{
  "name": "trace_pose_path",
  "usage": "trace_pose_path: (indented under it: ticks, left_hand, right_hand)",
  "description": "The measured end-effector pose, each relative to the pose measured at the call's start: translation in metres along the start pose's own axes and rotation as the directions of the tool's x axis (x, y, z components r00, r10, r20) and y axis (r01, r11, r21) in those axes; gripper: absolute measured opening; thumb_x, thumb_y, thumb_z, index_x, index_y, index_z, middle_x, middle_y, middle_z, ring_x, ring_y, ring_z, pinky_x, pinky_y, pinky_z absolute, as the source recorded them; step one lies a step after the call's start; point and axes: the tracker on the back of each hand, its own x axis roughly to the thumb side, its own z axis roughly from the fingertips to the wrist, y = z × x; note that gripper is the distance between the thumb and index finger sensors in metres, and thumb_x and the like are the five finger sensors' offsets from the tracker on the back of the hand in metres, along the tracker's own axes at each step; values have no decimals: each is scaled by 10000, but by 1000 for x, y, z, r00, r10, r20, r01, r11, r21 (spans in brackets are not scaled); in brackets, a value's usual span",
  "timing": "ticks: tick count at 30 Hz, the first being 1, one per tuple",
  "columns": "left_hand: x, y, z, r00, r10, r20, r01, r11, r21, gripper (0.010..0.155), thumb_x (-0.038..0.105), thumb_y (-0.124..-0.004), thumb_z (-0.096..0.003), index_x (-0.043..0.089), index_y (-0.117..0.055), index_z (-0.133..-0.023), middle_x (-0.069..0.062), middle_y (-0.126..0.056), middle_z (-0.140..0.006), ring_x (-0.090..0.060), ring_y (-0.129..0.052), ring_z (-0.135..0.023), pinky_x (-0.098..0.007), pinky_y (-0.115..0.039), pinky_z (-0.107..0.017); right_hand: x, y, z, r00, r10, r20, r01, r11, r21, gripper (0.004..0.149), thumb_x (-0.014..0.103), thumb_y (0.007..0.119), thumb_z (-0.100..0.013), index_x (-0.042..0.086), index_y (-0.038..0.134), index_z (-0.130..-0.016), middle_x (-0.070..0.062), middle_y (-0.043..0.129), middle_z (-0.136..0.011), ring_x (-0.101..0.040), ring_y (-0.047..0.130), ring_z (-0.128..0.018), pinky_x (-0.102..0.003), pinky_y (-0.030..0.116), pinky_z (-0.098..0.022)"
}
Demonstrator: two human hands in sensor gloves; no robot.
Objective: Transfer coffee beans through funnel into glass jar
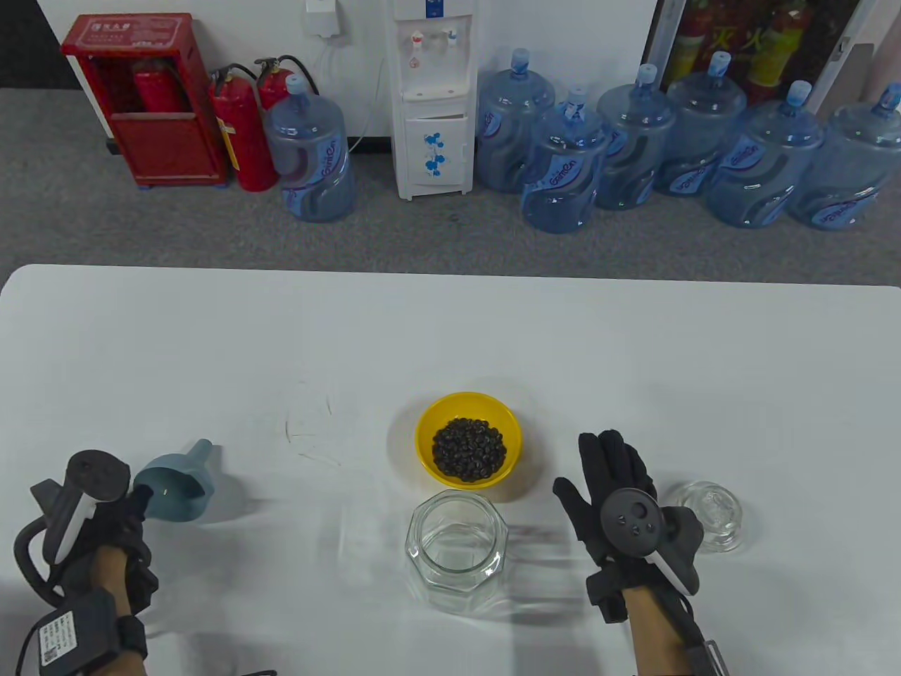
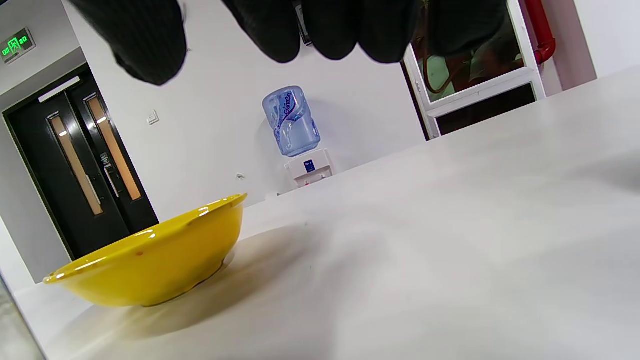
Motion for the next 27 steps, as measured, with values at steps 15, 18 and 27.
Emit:
trace_pose_path:
  ticks: [15, 18, 27]
  left_hand:
    - [2, 4, 3, 996, 62, 61, -65, 997, 49, 423, 419, -655, -570, 273, -770, -951, -28, -837, -1004, -348, -848, -999, -556, -612, -768]
    - [7, 10, 7, 991, 101, 90, -106, 993, 60, 421, 407, -634, -574, 265, -752, -952, -50, -844, -967, -359, -871, -951, -576, -624, -752]
    - [28, 34, 22, 918, 324, 228, -353, 930, 101, 437, 386, -574, -587, 168, -711, -939, -88, -861, -824, -336, -904, -799, -598, -640, -713]
  right_hand:
    - [-3, -2, 0, 1000, -16, -22, 17, 1000, 4, 748, 594, 660, -644, 169, 462, -1226, -210, 361, -1272, -464, 452, -1132, -665, 508, -763]
    - [-4, -2, 0, 999, -19, -28, 19, 1000, 2, 749, 594, 661, -642, 168, 462, -1226, -211, 360, -1272, -467, 454, -1130, -665, 509, -762]
    - [-7, -3, 0, 999, -26, -39, 26, 1000, 1, 749, 593, 660, -643, 164, 464, -1225, -207, 368, -1272, -462, 467, -1127, -664, 511, -761]
